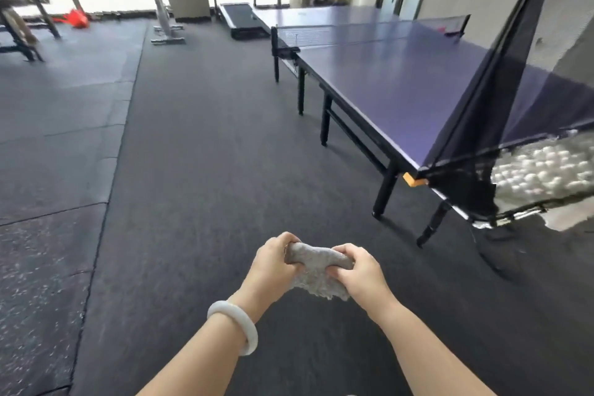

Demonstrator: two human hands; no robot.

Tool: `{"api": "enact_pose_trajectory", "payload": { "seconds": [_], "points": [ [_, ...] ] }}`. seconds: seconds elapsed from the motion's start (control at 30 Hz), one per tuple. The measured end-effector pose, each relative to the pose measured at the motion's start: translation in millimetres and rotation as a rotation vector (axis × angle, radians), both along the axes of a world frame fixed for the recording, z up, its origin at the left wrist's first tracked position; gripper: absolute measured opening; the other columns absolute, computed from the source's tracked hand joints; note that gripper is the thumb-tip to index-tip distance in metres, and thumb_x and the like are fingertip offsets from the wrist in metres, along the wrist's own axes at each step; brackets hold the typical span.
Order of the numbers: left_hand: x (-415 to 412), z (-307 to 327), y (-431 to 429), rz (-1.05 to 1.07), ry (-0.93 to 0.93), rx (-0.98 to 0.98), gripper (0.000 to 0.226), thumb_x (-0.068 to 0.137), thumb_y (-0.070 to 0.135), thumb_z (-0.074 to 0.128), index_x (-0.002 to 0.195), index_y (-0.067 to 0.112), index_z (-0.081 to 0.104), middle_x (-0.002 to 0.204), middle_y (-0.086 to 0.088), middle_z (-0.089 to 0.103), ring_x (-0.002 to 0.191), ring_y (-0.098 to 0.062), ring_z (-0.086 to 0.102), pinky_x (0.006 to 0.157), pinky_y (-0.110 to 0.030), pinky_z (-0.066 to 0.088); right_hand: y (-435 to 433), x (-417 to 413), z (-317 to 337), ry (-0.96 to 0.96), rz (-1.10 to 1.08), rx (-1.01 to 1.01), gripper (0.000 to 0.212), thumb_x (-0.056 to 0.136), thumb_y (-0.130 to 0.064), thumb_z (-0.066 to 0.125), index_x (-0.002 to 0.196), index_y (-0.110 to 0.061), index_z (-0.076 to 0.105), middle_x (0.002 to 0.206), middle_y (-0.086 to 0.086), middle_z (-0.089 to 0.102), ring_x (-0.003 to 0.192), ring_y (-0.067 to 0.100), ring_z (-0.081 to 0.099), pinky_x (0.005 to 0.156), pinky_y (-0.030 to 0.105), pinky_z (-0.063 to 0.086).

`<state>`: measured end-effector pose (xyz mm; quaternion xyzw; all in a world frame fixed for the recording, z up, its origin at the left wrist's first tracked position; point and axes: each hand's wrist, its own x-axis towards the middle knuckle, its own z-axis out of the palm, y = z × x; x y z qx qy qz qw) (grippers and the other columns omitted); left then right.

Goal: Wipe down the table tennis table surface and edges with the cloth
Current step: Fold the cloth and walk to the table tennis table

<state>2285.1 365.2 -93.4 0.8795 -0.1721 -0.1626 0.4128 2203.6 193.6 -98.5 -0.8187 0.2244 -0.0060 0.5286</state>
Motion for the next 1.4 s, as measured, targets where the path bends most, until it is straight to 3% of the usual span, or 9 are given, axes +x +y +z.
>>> {"api": "enact_pose_trajectory", "payload": {
  "seconds": [0.27, 0.4, 0.57, 0.7, 0.87, 1.0, 1.1, 1.23, 1.4],
  "points": [
    [195, -23, -135, -0.154, -0.029, -0.038, 0.048, 0.076, 0.002, 0.064, 0.112, 0.033, 0.068, 0.098, 0.005, 0.063, 0.09, -0.008, 0.058, 0.068, -0.001, 0.036, -121, 169, -26, 0.001, -0.237, 0.112, 0.019, 0.086, -0.01, 0.069, 0.1, -0.023, 0.067, 0.106, 0.005, 0.067, 0.097, 0.019, 0.066, 0.086, 0.041, 0.058],
    [305, -23, -210, -0.121, 0.006, -0.117, 0.055, 0.079, -0.004, 0.061, 0.116, 0.036, 0.068, 0.079, 0.016, 0.062, 0.067, 0.006, 0.059, 0.057, -0.004, 0.04, -194, 273, -24, -0.027, -0.273, 0.169, 0.02, 0.086, -0.006, 0.071, 0.098, -0.021, 0.068, 0.097, 0.003, 0.071, 0.093, 0.019, 0.069, 0.086, 0.046, 0.057],
    [410, -20, -283, -0.172, 0.015, -0.113, 0.055, 0.082, -0.001, 0.062, 0.12, 0.038, 0.067, 0.084, 0.016, 0.063, 0.068, 0.008, 0.058, 0.056, -0.005, 0.042, -265, 375, -16, -0.02, -0.34, 0.175, 0.02, 0.085, -0.008, 0.073, 0.098, -0.022, 0.068, 0.093, 0.001, 0.072, 0.09, 0.018, 0.07, 0.086, 0.043, 0.058],
    [489, -29, -341, -0.253, 0.013, -0.103, 0.052, 0.082, -0.002, 0.063, 0.116, 0.036, 0.069, 0.072, 0.018, 0.056, 0.062, 0.012, 0.054, 0.054, -0.004, 0.038, -314, 441, -23, 0.001, -0.407, 0.157, 0.021, 0.086, -0.009, 0.073, 0.1, -0.024, 0.067, 0.096, 0.0, 0.071, 0.092, 0.016, 0.069, 0.086, 0.04, 0.058],
    [592, -49, -429, -0.443, 0.087, -0.087, 0.059, 0.082, 0.0, 0.064, 0.129, 0.035, 0.058, 0.108, 0.008, 0.063, 0.082, -0.007, 0.062, 0.06, -0.012, 0.047, -374, 513, -41, 0.029, -0.584, 0.119, 0.018, 0.089, -0.012, 0.07, 0.095, -0.028, 0.066, 0.094, -0.007, 0.07, 0.09, 0.008, 0.065, 0.074, 0.025, 0.056],
    [659, -58, -495, -0.625, 0.105, -0.073, 0.058, 0.082, -0.001, 0.068, 0.126, 0.035, 0.056, 0.116, 0.009, 0.059, 0.089, -0.014, 0.064, 0.066, -0.019, 0.053, -404, 561, -50, 0.053, -0.817, 0.123, 0.017, 0.089, -0.012, 0.071, 0.095, -0.027, 0.066, 0.093, -0.01, 0.069, 0.085, 0.005, 0.064, 0.061, 0.013, 0.049],
    [691, -58, -541, -0.779, 0.104, -0.055, 0.056, 0.081, 0.0, 0.07, 0.123, 0.034, 0.054, 0.112, 0.01, 0.055, 0.084, -0.015, 0.064, 0.07, -0.028, 0.056, -420, 581, -56, 0.057, -1.014, 0.18, 0.019, 0.088, -0.012, 0.073, 0.098, -0.026, 0.065, 0.097, -0.008, 0.066, 0.088, 0.008, 0.062, 0.066, 0.022, 0.051],
    [705, -65, -591, -0.927, 0.164, 0.014, 0.051, 0.084, 0.001, 0.067, 0.121, 0.031, 0.047, 0.103, 0.011, 0.052, 0.069, -0.014, 0.057, 0.055, -0.023, 0.052, -435, 590, -69, 0.083, -1.353, 0.295, 0.032, 0.083, -0.011, 0.079, 0.107, -0.013, 0.058, 0.102, 0.002, 0.062, 0.088, 0.015, 0.06, 0.073, 0.027, 0.046],
    [699, -59, -654, -1.071, 0.198, -0.016, 0.043, 0.088, -0.003, 0.056, 0.12, 0.025, 0.049, 0.1, 0.009, 0.053, 0.076, -0.022, 0.06, 0.056, -0.033, 0.053, -476, 592, -76, 0.052, -1.547, 0.432, 0.017, 0.084, -0.012, 0.077, 0.088, 0.004, 0.07, 0.093, 0.018, 0.072, 0.088, 0.031, 0.065, 0.089, 0.051, 0.05]
  ]
}}
